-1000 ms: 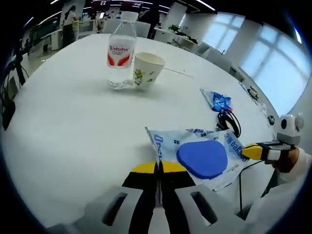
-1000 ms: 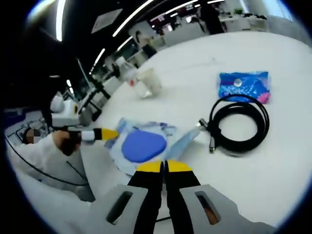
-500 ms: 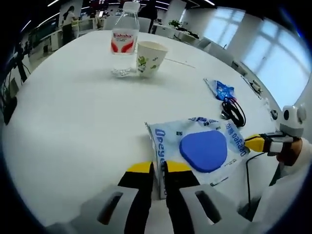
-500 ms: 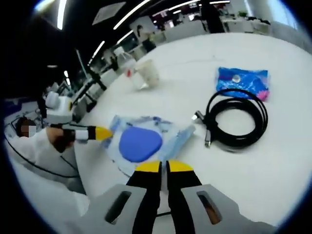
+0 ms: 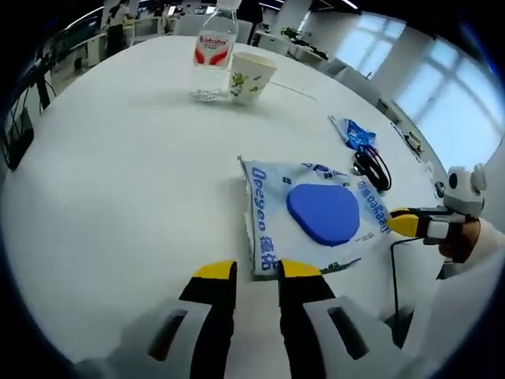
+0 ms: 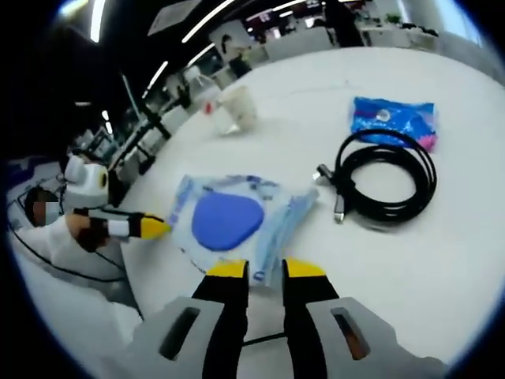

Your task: Arrange the tabletop items into an orderly group along one side of the table until the central work area is clear of visible clutter.

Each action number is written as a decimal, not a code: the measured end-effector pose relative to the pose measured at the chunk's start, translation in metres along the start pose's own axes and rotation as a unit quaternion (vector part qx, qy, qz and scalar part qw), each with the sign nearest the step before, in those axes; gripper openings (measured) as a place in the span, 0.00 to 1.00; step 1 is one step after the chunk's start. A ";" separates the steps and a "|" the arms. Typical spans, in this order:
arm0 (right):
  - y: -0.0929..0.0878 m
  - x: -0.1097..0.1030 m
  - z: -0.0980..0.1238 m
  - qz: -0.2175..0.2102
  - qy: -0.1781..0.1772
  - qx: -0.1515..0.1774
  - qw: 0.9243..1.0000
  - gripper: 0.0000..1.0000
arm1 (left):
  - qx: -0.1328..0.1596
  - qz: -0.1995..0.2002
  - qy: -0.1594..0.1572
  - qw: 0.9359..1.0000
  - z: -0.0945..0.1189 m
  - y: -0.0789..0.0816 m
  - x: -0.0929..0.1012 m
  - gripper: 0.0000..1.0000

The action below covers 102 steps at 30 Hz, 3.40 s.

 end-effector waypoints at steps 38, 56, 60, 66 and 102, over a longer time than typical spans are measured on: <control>0.126 0.048 0.030 0.027 -0.058 0.142 0.988 0.00 | 0.136 -0.098 -0.053 0.984 -0.015 0.157 0.070 0.00; 0.167 0.097 -0.002 0.049 -0.075 0.138 0.986 0.00 | 0.112 -0.106 -0.044 0.987 -0.074 0.192 0.070 0.00; 0.164 0.100 -0.023 0.069 -0.071 0.126 0.987 0.00 | 0.112 -0.104 -0.036 0.988 -0.077 0.195 0.062 0.00; 0.146 0.106 -0.045 0.055 -0.073 0.087 0.992 0.00 | 0.093 -0.121 -0.022 0.988 -0.088 0.188 0.060 0.00; 0.132 0.098 -0.042 0.152 -0.124 0.089 0.976 0.23 | 0.107 -0.083 -0.005 0.991 -0.093 0.174 0.052 0.12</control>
Point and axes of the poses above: the point that each gripper's makers call its tool centre point, and the gripper's own axes: z roughly backward along the fingers, x roughly to its right, y roughly out of its top, the point moved 8 cm from there along z, roughly backward along the fingers, and after that the axes turned 7 degrees about z, right-handed, at the moved point
